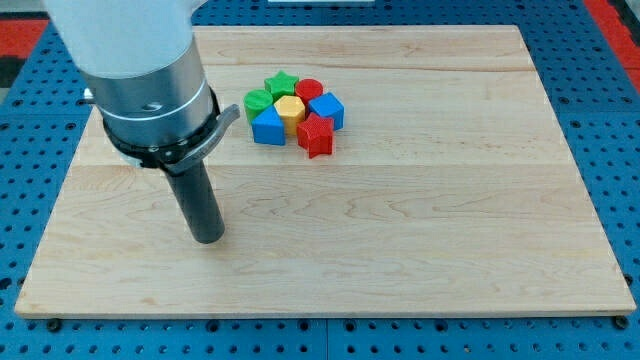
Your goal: Move the yellow heart into the yellow hexagon
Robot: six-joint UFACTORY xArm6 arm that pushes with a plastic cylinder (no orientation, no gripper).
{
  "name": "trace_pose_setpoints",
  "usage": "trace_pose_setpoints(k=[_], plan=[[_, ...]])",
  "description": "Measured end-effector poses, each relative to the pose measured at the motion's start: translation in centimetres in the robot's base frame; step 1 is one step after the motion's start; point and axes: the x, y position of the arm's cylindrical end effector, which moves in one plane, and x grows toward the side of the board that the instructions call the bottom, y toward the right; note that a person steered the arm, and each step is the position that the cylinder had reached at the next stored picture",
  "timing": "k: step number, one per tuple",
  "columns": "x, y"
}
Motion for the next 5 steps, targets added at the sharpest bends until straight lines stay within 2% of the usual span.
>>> trace_pose_setpoints(k=[2, 3, 4, 5], plan=[[-0.1, 0.0], [1.3, -4.4], [0.2, -7.9], [-2.6, -4.7]])
